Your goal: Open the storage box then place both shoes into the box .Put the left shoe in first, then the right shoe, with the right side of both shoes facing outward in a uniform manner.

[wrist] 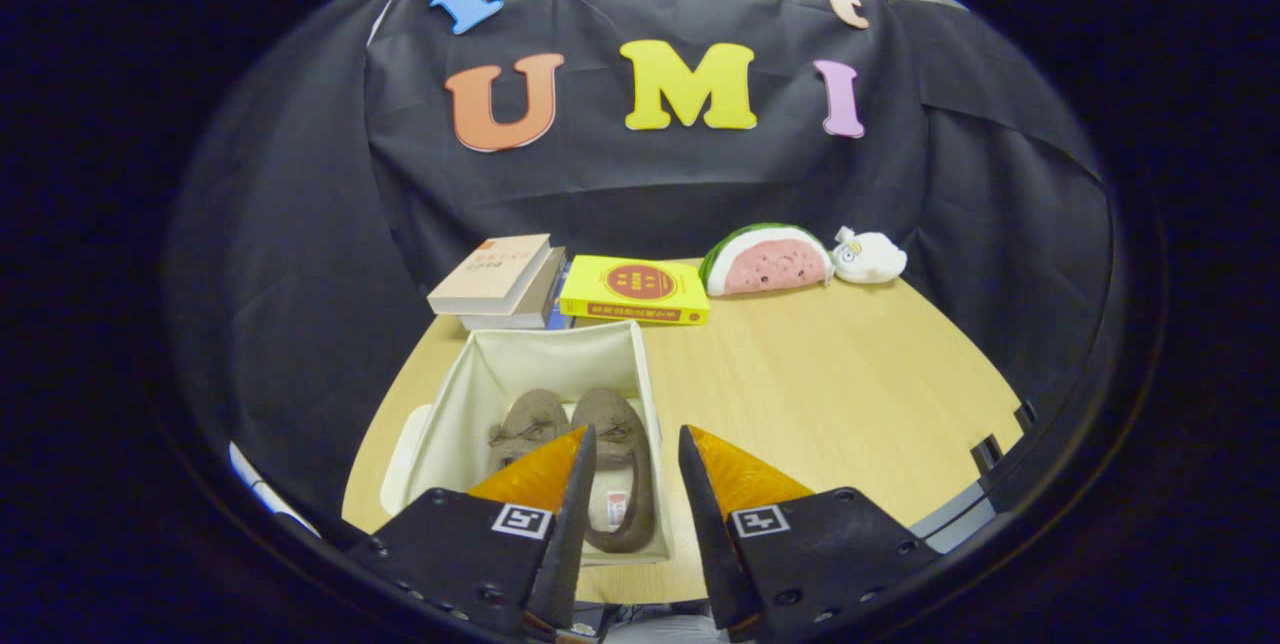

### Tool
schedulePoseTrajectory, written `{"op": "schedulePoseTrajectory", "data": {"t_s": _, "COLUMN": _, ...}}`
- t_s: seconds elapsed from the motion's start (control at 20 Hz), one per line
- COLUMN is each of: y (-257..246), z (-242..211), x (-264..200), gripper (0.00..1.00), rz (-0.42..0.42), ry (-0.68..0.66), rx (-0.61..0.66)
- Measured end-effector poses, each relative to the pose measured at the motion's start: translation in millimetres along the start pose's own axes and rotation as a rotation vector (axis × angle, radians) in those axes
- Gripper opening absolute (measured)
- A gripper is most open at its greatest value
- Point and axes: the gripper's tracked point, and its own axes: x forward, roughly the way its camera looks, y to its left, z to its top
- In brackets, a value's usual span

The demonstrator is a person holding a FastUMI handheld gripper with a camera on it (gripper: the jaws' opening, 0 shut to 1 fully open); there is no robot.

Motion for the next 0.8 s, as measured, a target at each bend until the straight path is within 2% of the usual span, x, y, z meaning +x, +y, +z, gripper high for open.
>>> {"op": "schedulePoseTrajectory", "data": {"t_s": 0.05, "y": 3, "z": 5, "x": -6, "gripper": 0.52, "rz": 0.018, "ry": -0.032, "rx": 0.008}}
{"op": "schedulePoseTrajectory", "data": {"t_s": 0.2, "y": -3, "z": 18, "x": -31, "gripper": 0.75, "rz": 0.031, "ry": -0.14, "rx": 0.01}}
{"op": "schedulePoseTrajectory", "data": {"t_s": 0.35, "y": -8, "z": 29, "x": -64, "gripper": 0.82, "rz": 0.024, "ry": -0.275, "rx": -0.03}}
{"op": "schedulePoseTrajectory", "data": {"t_s": 0.5, "y": -12, "z": 28, "x": -95, "gripper": 0.98, "rz": 0.014, "ry": -0.381, "rx": -0.054}}
{"op": "schedulePoseTrajectory", "data": {"t_s": 0.8, "y": -21, "z": 6, "x": -138, "gripper": 0.98, "rz": 0.043, "ry": -0.476, "rx": -0.069}}
